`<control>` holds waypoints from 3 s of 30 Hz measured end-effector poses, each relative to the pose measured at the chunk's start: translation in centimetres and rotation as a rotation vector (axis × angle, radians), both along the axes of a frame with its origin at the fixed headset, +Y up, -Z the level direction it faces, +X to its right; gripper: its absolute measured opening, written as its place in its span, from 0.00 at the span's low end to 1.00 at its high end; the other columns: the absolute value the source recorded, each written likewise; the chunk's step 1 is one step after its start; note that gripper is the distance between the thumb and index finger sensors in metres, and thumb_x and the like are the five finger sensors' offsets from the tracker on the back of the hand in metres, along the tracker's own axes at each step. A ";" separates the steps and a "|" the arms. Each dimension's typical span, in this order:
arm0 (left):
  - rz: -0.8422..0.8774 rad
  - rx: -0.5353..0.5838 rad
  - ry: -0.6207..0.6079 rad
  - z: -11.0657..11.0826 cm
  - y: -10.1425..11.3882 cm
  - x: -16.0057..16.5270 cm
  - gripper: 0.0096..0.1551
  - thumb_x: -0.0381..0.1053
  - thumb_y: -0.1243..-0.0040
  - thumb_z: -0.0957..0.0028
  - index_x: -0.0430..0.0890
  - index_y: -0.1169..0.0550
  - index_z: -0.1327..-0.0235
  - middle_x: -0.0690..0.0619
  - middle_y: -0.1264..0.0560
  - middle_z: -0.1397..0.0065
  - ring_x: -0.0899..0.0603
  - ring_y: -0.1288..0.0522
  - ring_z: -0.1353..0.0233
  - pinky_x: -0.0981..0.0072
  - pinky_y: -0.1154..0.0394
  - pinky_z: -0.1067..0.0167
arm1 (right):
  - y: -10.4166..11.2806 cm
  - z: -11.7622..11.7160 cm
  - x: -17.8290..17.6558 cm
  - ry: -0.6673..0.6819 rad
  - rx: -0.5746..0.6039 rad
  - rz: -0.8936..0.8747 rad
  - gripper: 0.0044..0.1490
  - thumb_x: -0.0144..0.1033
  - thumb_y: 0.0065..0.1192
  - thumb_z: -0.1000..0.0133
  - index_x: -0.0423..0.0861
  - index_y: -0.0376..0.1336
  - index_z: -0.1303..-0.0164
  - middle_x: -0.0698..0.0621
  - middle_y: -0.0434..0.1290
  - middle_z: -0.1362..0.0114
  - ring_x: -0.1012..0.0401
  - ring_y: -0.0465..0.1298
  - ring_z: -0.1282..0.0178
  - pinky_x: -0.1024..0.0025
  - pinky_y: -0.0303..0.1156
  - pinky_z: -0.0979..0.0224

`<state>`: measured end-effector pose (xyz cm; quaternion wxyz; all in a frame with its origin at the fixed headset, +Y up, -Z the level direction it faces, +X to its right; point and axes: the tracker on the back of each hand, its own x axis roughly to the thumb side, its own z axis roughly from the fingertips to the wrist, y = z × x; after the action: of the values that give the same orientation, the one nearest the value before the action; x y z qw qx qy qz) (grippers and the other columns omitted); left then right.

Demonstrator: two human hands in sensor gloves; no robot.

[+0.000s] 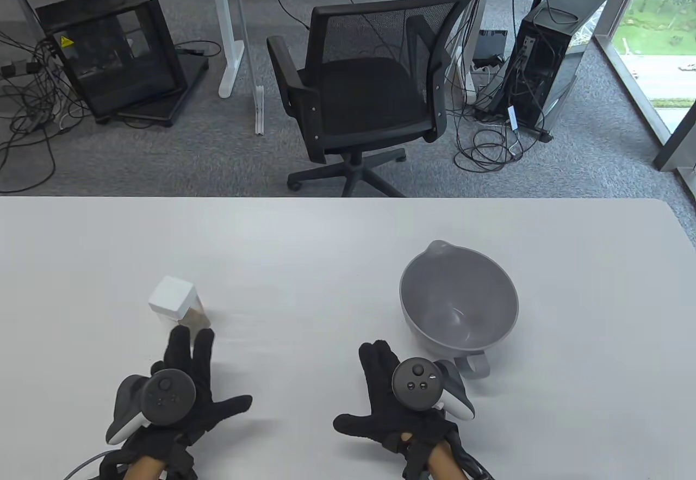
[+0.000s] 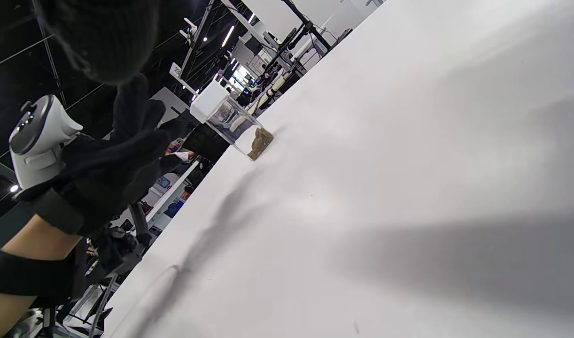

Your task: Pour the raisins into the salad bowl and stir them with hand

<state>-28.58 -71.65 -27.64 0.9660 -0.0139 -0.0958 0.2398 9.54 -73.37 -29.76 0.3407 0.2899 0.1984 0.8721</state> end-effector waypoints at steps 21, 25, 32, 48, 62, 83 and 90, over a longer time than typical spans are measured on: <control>0.520 -0.180 -0.242 -7.3 -0.3 -0.3 0.57 0.58 0.22 0.53 0.46 0.45 0.21 0.30 0.46 0.18 0.16 0.41 0.24 0.12 0.41 0.38 | 0.1 -0.2 -0.2 0.004 -0.016 -0.026 0.73 0.68 0.54 0.43 0.44 0.11 0.29 0.29 0.12 0.26 0.27 0.23 0.26 0.15 0.29 0.39; 0.557 -0.323 -0.702 -2.0 0.0 5.6 0.57 0.60 0.23 0.52 0.48 0.46 0.20 0.30 0.46 0.17 0.16 0.40 0.24 0.13 0.39 0.37 | 0.3 0.0 -0.3 0.009 -0.015 0.007 0.73 0.67 0.56 0.43 0.44 0.11 0.29 0.29 0.12 0.26 0.27 0.23 0.26 0.15 0.28 0.39; 0.490 -0.305 -0.647 -0.5 -1.7 8.0 0.57 0.58 0.22 0.53 0.48 0.46 0.22 0.32 0.41 0.19 0.16 0.35 0.26 0.19 0.29 0.40 | 6.3 2.0 -3.0 0.083 0.129 -0.013 0.76 0.66 0.57 0.43 0.33 0.15 0.28 0.25 0.27 0.20 0.28 0.38 0.23 0.20 0.41 0.32; 0.466 -0.238 -0.457 -0.4 -2.1 7.2 0.56 0.57 0.16 0.59 0.53 0.40 0.24 0.40 0.34 0.21 0.24 0.30 0.26 0.24 0.21 0.45 | 14.1 5.5 -15.5 0.167 0.566 0.513 0.44 0.61 0.57 0.42 0.48 0.53 0.20 0.33 0.40 0.13 0.32 0.46 0.20 0.26 0.48 0.28; 0.379 -0.215 -0.390 0.0 -2.1 7.6 0.56 0.56 0.16 0.59 0.52 0.40 0.24 0.40 0.35 0.21 0.23 0.31 0.26 0.24 0.23 0.43 | 12.1 3.1 -15.9 0.169 0.340 0.746 0.55 0.61 0.59 0.45 0.32 0.49 0.23 0.24 0.61 0.26 0.45 0.78 0.41 0.46 0.73 0.39; 0.595 -0.205 -0.357 -0.5 -2.5 4.1 0.57 0.54 0.19 0.55 0.50 0.45 0.22 0.37 0.39 0.19 0.20 0.36 0.25 0.22 0.32 0.38 | -1.1 1.0 -7.7 0.058 0.174 0.927 0.62 0.56 0.61 0.45 0.36 0.33 0.20 0.31 0.48 0.18 0.40 0.63 0.26 0.38 0.60 0.28; 0.578 -0.197 -0.391 -0.2 -2.2 4.4 0.57 0.54 0.19 0.55 0.50 0.45 0.21 0.37 0.38 0.19 0.21 0.36 0.25 0.22 0.32 0.37 | 7.7 1.7 -0.2 -0.782 0.689 0.343 0.66 0.68 0.48 0.45 0.34 0.30 0.19 0.24 0.33 0.18 0.30 0.47 0.22 0.27 0.49 0.28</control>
<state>-24.19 -73.85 -27.89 0.8158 -0.1246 -0.2550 0.5039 9.37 -65.64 -28.03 0.1275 0.0027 -0.1958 0.9723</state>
